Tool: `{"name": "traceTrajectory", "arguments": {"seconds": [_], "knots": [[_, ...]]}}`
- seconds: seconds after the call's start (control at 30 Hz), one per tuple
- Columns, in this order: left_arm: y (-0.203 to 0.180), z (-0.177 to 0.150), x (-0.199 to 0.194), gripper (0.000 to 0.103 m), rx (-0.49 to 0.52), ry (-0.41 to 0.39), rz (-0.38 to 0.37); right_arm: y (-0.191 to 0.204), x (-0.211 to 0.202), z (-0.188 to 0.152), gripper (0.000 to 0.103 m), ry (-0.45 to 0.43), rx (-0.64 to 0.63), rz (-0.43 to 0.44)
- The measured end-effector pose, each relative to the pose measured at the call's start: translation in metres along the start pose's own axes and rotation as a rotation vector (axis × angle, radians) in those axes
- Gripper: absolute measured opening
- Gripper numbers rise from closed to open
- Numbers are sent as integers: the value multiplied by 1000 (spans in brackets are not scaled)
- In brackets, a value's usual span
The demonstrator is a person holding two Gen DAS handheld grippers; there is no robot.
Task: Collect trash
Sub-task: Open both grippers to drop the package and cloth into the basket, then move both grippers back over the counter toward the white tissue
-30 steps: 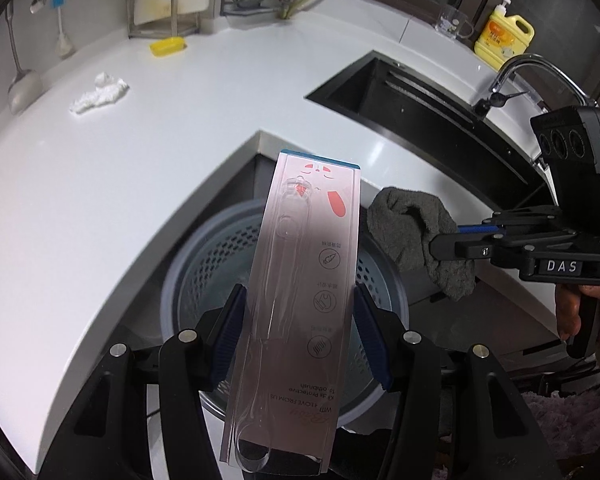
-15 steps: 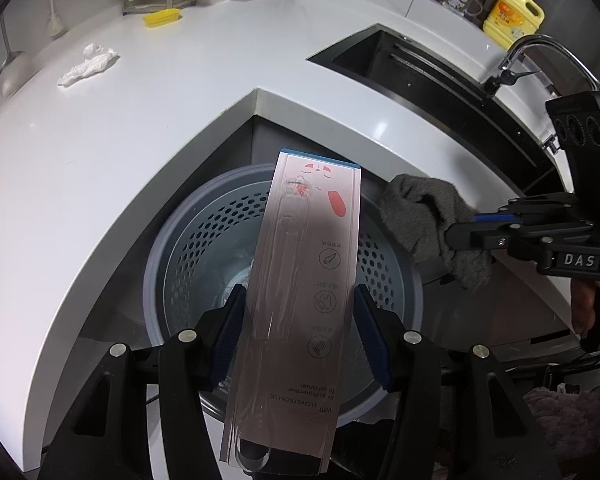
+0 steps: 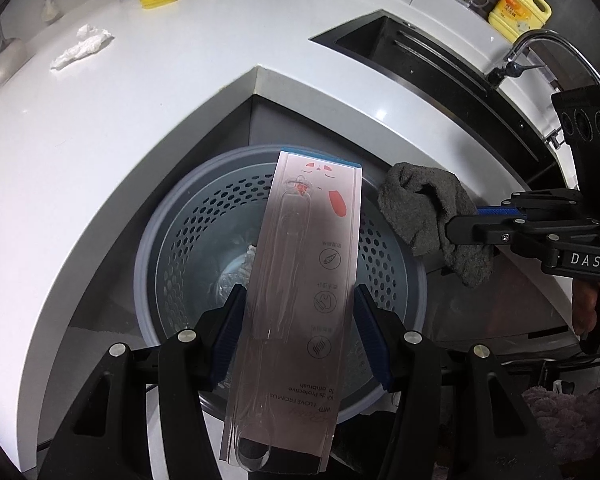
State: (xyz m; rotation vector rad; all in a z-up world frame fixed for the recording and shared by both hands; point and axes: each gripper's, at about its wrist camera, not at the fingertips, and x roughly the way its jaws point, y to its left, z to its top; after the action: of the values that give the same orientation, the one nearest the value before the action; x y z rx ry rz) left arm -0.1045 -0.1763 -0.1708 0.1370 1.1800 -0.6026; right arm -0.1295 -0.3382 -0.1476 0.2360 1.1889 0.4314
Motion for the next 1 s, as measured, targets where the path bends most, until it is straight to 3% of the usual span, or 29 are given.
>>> {"name": "traceTrajectory", "arguments": {"seconds": [0.27,0.3,0.33,0.37,0.6,1.0], "knots": [[3,5,0,55,11,-6,32,3,3,4,17,4,1,11],[5,6,0,60,4,-8,45,4,4,4,24,4,2,12],[7,7,1,65,-3,-4,51,4,4,4,49,2,5,12],[9,7,1,70,-10,-2,58,4,4,5,64,-4,7,-14],[18,10,-4,74,-25,-20,59,12,3,11,64,-17,-22,-33],[46,47,-46,78,-37,-141,81,26,-3,49,65,-93,-38,-38]]}}
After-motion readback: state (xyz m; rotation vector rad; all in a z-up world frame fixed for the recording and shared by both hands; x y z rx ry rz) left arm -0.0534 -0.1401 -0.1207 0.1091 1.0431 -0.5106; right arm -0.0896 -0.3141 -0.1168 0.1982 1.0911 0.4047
